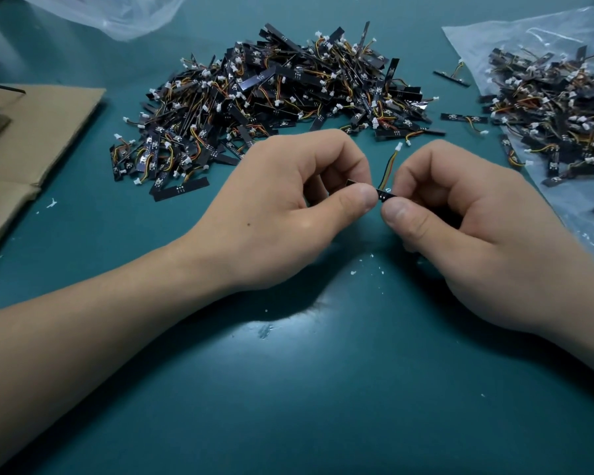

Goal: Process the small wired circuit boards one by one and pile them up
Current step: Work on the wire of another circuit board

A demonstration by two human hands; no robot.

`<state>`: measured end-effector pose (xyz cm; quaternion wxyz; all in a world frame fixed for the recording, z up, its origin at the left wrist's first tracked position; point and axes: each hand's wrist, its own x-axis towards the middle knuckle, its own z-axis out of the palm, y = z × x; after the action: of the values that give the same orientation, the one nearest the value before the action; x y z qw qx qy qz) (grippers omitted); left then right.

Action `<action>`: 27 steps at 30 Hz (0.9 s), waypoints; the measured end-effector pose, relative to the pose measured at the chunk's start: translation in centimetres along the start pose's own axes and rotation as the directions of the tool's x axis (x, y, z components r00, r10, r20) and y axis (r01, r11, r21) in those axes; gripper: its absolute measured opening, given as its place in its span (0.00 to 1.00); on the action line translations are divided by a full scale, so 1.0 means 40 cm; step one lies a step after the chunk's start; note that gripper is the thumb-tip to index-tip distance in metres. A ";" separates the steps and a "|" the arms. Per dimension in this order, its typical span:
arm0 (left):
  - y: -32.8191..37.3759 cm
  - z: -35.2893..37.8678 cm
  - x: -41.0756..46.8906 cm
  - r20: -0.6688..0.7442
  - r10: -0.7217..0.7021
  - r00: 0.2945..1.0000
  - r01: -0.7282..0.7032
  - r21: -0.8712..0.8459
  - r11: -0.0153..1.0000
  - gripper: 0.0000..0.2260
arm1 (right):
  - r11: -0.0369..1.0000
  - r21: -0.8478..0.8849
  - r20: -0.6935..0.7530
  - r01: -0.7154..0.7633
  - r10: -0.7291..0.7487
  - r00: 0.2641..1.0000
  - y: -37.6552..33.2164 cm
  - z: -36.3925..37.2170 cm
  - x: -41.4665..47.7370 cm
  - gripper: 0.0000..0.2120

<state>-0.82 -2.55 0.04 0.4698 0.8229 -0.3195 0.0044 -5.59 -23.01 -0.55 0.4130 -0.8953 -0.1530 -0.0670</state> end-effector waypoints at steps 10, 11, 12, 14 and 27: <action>-0.008 0.001 0.005 -0.097 -0.016 0.995 0.005 -0.116 0.993 0.04 | 0.997 0.076 0.092 0.005 -0.012 0.996 -0.003 -0.012 -0.003 0.19; -0.010 0.001 0.007 -0.141 -0.045 0.989 0.027 -0.124 0.992 0.07 | 0.989 0.145 0.004 0.012 -0.013 1.000 0.001 -0.015 -0.001 0.20; -0.012 0.001 0.010 -0.177 -0.073 0.981 0.054 -0.113 0.992 0.09 | 0.977 0.213 -0.124 0.020 0.007 0.992 0.006 -0.018 0.004 0.19; -0.017 0.000 0.013 -0.219 -0.121 0.968 0.112 -0.055 0.992 0.08 | 0.913 0.408 -0.326 0.023 0.122 0.938 0.011 -0.021 0.019 0.11; -0.006 0.015 -0.010 0.014 -0.213 0.977 0.150 0.662 0.735 0.21 | 0.988 -0.144 0.087 0.058 -0.046 0.995 -0.001 0.008 -0.003 0.07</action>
<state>-1.19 -2.73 -0.58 0.1344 0.9617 -0.2363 0.0339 -5.74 -22.77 -0.76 0.3378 -0.9208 -0.1880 -0.0511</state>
